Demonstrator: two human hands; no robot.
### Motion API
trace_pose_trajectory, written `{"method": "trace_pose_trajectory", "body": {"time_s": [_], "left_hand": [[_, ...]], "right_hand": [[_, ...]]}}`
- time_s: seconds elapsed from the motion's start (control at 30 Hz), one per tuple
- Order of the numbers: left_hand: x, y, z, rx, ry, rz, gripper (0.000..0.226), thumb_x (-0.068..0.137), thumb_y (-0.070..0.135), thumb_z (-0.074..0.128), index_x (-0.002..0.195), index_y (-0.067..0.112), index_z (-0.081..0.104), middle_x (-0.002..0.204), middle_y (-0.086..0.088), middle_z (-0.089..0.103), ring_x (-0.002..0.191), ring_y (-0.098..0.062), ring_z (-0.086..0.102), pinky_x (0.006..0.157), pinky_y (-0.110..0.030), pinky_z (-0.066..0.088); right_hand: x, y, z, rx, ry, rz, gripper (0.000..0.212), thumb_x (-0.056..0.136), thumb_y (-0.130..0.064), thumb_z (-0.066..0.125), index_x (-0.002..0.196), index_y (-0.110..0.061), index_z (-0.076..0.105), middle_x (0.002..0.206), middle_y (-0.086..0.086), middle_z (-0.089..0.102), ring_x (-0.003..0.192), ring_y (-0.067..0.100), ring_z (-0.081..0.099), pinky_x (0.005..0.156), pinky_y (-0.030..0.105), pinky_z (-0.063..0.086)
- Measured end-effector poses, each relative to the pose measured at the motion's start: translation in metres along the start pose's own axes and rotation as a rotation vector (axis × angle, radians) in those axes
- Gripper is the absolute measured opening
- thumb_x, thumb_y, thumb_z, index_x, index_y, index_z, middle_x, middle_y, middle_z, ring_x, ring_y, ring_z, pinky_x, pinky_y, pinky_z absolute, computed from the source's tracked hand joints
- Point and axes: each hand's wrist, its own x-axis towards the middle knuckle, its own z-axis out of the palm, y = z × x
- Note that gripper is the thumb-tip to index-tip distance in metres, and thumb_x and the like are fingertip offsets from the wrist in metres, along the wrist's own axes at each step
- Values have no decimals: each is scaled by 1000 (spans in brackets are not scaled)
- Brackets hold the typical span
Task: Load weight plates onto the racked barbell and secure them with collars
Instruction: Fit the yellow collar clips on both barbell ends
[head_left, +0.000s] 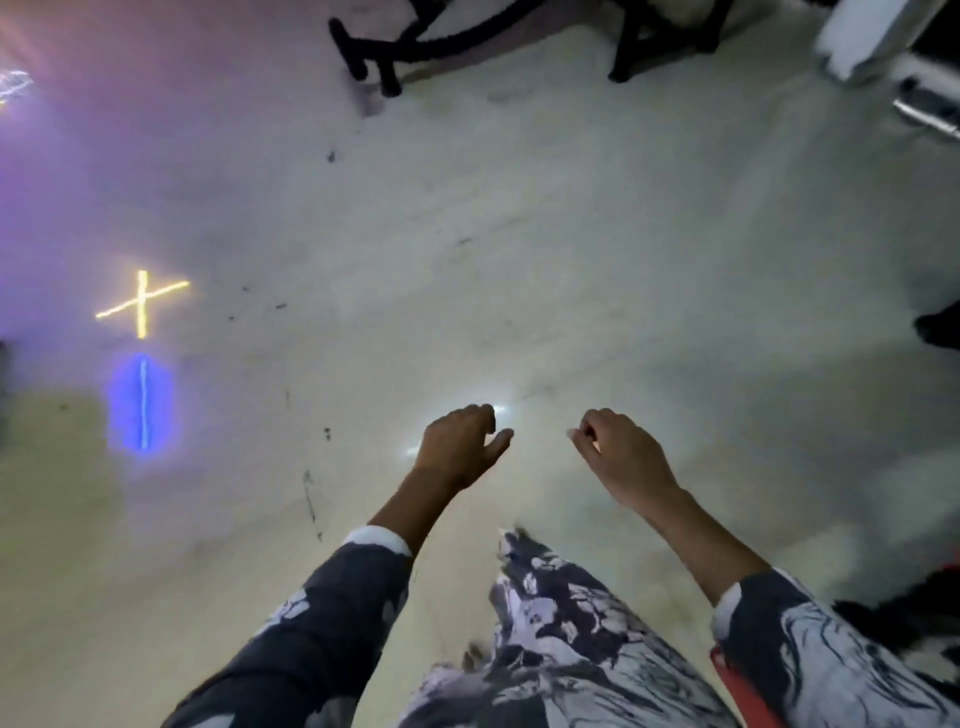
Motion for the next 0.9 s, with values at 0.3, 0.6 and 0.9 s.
{"method": "trace_pose_trajectory", "body": {"time_s": [0.3, 0.6, 0.9], "left_hand": [[283, 53, -52, 52, -69, 305, 31, 92, 43, 49, 96, 13, 59, 96, -3, 65, 89, -23, 61, 69, -29, 42], [542, 190, -88, 90, -140, 618, 29, 91, 42, 50, 92, 14, 58, 95, -1, 65, 88, -22, 61, 68, -28, 42], [769, 408, -94, 49, -198, 1011, 30, 91, 41, 50, 93, 13, 59, 97, -4, 66, 90, -23, 61, 75, -32, 48]], "right_hand": [[214, 69, -59, 158, 159, 272, 31, 96, -35, 39, 90, -9, 54, 95, 9, 62, 87, 25, 57, 66, 28, 36], [371, 196, -192, 103, 301, 488, 31, 96, -35, 41, 97, -8, 55, 104, 10, 61, 98, 27, 56, 77, 35, 44], [486, 351, -328, 176, 566, 842, 30, 95, -36, 41, 90, -10, 55, 98, 8, 62, 91, 26, 57, 71, 34, 44]]}}
